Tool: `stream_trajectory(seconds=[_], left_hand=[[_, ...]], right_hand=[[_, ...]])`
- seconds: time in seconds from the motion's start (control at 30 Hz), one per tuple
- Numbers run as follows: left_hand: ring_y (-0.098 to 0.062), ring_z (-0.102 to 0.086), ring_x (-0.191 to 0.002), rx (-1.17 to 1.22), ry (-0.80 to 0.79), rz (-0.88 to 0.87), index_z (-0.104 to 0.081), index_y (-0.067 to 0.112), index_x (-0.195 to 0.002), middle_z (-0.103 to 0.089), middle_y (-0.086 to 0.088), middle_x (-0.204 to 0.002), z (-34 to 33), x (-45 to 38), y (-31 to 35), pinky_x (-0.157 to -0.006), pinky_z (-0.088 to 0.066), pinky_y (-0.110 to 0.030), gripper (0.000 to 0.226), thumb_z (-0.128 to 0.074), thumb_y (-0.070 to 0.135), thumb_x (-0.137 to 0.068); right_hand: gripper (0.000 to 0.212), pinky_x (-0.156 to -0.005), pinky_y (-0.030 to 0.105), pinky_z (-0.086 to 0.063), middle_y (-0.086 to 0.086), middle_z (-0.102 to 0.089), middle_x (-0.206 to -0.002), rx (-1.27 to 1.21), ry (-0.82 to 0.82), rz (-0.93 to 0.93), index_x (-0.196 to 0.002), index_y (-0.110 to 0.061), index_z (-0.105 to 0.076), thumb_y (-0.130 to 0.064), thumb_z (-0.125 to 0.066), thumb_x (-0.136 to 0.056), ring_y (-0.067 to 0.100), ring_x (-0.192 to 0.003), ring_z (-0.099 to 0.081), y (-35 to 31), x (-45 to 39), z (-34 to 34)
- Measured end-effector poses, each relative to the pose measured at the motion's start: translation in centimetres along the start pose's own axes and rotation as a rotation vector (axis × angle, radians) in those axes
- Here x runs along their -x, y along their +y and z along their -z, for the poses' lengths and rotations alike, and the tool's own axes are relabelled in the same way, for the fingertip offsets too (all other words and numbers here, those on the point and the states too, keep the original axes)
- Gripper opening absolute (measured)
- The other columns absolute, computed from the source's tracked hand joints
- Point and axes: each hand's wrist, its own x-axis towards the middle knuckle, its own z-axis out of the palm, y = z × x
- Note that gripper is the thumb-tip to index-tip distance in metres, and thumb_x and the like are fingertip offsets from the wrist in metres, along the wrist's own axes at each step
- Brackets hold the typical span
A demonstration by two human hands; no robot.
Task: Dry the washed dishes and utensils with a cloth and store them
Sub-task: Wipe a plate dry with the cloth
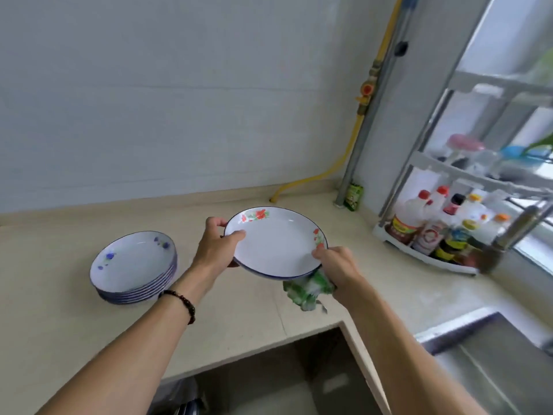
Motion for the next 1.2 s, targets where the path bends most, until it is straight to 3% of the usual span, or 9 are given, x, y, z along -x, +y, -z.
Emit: stream_trajectory(seconds=[0.17,0.27,0.37,0.5,0.6,0.73,0.93,1.1,1.2], left_hand=[[-0.017,-0.060,-0.088,0.162,-0.233,0.064,-0.040,0.026,-0.125,-0.055,0.002,-0.112,-10.4,4.3,1.5,-0.057,-0.054,-0.031,0.030,-0.055,0.025,-0.099],[-0.020,-0.061,-0.091,0.185,-0.339,0.106,-0.045,0.030,-0.124,-0.058,0.000,-0.112,-16.6,7.5,2.2,-0.057,-0.054,-0.032,0.026,-0.054,0.027,-0.100],[-0.023,-0.063,-0.094,0.173,-0.397,0.145,-0.051,0.032,-0.125,-0.062,-0.003,-0.114,-22.8,10.6,2.2,-0.052,-0.055,-0.030,0.026,-0.057,0.032,-0.099],[-0.026,-0.064,-0.093,0.135,-0.445,0.208,-0.055,0.029,-0.127,-0.065,-0.007,-0.118,-31.1,15.2,1.2,-0.049,-0.054,-0.029,0.029,-0.057,0.029,-0.098],[-0.026,-0.063,-0.089,0.032,-0.465,0.207,-0.054,0.028,-0.125,-0.063,-0.008,-0.112,-36.8,18.6,0.6,-0.052,-0.056,-0.033,0.028,-0.051,0.024,-0.098],[-0.034,-0.063,-0.100,-0.139,-0.489,0.180,-0.056,0.028,-0.119,-0.061,-0.013,-0.111,-41.9,21.6,-0.2,-0.072,-0.061,-0.049,0.029,-0.049,0.024,-0.091],[-0.034,-0.061,-0.102,-0.299,-0.546,0.155,-0.055,0.025,-0.119,-0.059,-0.015,-0.111,-46.0,24.7,-0.8,-0.063,-0.059,-0.043,0.030,-0.050,0.021,-0.090],[-0.035,-0.061,-0.101,-0.340,-0.546,0.141,-0.053,0.026,-0.124,-0.059,-0.015,-0.113,-47.1,25.6,-1.3,-0.077,-0.060,-0.053,0.034,-0.048,0.022,-0.090],[-0.032,-0.060,-0.099,-0.372,-0.548,0.089,-0.047,0.029,-0.132,-0.057,-0.013,-0.114,-47.3,25.9,-1.5,-0.078,-0.060,-0.050,0.036,-0.044,0.022,-0.098]], right_hand=[[0.010,-0.075,0.046,-0.059,0.017,-0.064,-0.080,-0.082,0.140,-0.034,-0.086,-0.001,-0.057,-0.004,-0.053,-0.094,0.031,-0.069,-0.068,3.3,2.6,10.0],[0.010,-0.076,0.048,-0.059,0.019,-0.065,-0.081,-0.113,0.194,-0.076,-0.088,0.002,-0.059,-0.004,-0.053,-0.093,0.033,-0.071,-0.068,6.2,3.9,16.1],[0.011,-0.074,0.049,-0.059,0.020,-0.064,-0.081,-0.147,0.240,-0.121,-0.088,0.004,-0.059,-0.003,-0.051,-0.092,0.034,-0.073,-0.067,10.2,4.4,21.8],[0.014,-0.060,0.032,-0.045,0.014,-0.057,-0.075,-0.174,0.267,-0.183,-0.083,0.004,-0.061,-0.002,-0.050,-0.088,0.026,-0.062,-0.057,16.7,5.4,28.6],[0.015,-0.054,0.027,-0.042,0.014,-0.058,-0.067,-0.207,0.225,-0.261,-0.077,0.003,-0.061,-0.004,-0.052,-0.087,0.024,-0.053,-0.055,21.5,6.6,32.6],[0.009,-0.060,0.034,-0.037,0.016,-0.055,-0.071,-0.318,0.204,-0.335,-0.081,-0.001,-0.060,-0.006,-0.054,-0.086,0.028,-0.060,-0.051,25.9,7.9,35.2],[0.012,-0.059,0.032,-0.043,0.013,-0.060,-0.063,-0.446,0.184,-0.408,-0.086,0.000,-0.061,-0.007,-0.053,-0.091,0.026,-0.053,-0.055,29.8,8.7,37.4],[0.011,-0.054,0.028,-0.043,0.012,-0.059,-0.064,-0.467,0.156,-0.424,-0.090,0.001,-0.060,-0.007,-0.053,-0.092,0.024,-0.050,-0.056,30.7,9.1,38.1],[0.011,-0.058,0.030,-0.048,0.014,-0.062,-0.070,-0.472,0.138,-0.437,-0.091,0.000,-0.058,-0.009,-0.054,-0.095,0.024,-0.054,-0.059,30.7,9.2,38.0]])
